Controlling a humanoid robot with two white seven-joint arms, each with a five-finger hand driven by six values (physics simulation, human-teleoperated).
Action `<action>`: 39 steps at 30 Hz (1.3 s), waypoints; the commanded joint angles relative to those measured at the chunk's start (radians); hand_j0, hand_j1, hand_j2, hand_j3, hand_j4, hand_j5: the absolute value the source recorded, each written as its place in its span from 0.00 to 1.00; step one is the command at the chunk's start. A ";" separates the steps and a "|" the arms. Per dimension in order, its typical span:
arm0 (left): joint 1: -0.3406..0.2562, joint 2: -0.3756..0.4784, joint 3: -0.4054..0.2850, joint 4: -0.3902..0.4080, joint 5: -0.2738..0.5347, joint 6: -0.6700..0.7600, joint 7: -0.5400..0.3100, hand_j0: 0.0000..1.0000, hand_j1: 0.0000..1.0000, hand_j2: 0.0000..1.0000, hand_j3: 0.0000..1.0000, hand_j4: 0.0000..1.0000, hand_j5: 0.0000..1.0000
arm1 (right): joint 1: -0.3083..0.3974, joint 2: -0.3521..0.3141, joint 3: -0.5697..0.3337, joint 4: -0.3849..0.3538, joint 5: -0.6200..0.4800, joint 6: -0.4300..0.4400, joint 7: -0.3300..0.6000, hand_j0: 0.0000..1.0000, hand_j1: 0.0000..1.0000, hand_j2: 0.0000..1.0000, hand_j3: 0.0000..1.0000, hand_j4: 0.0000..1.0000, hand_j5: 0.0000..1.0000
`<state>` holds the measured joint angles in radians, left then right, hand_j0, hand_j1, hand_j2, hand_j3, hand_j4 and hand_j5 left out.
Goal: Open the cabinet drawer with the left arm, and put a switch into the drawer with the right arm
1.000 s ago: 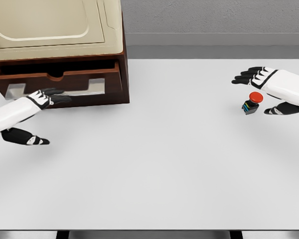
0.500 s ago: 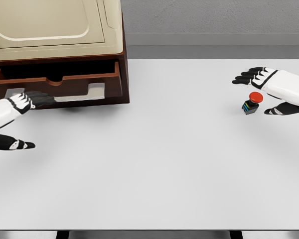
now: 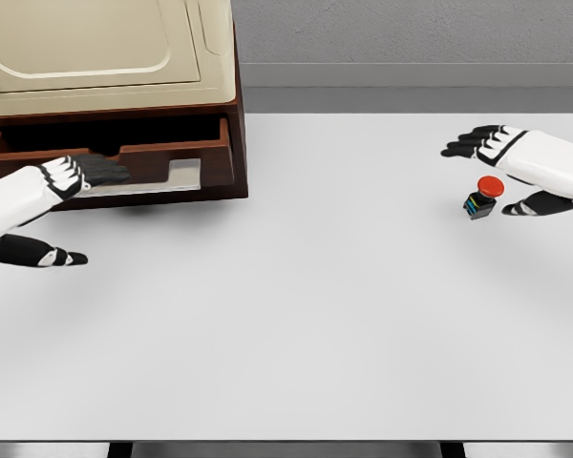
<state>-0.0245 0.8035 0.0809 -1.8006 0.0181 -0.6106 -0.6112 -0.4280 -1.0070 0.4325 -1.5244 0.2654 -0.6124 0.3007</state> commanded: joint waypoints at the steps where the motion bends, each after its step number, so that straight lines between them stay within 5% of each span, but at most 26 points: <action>1: 0.000 -0.004 -0.047 0.000 0.005 0.003 0.000 1.00 1.00 1.00 1.00 1.00 1.00 | 0.000 0.013 0.017 0.021 0.003 0.001 0.000 1.00 1.00 1.00 1.00 1.00 1.00; 14: -0.084 -0.009 -0.121 0.060 -0.006 0.038 0.000 1.00 1.00 1.00 1.00 1.00 1.00 | -0.003 0.010 0.017 0.032 -0.002 0.001 0.054 1.00 1.00 1.00 1.00 1.00 1.00; 23: -0.081 -0.007 -0.133 0.113 -0.001 0.032 0.000 1.00 1.00 1.00 1.00 1.00 1.00 | -0.012 0.011 0.014 0.056 -0.002 0.001 0.057 1.00 1.00 1.00 1.00 1.00 1.00; 39: -0.032 -0.006 -0.119 0.092 0.017 0.026 0.000 1.00 1.00 1.00 1.00 1.00 1.00 | -0.071 0.047 0.017 0.113 -0.006 0.001 0.170 1.00 1.00 1.00 1.00 1.00 1.00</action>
<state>-0.0430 0.7982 -0.0384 -1.7043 0.0241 -0.5836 -0.6047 -0.4985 -0.9649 0.4492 -1.4169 0.2665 -0.6131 0.4606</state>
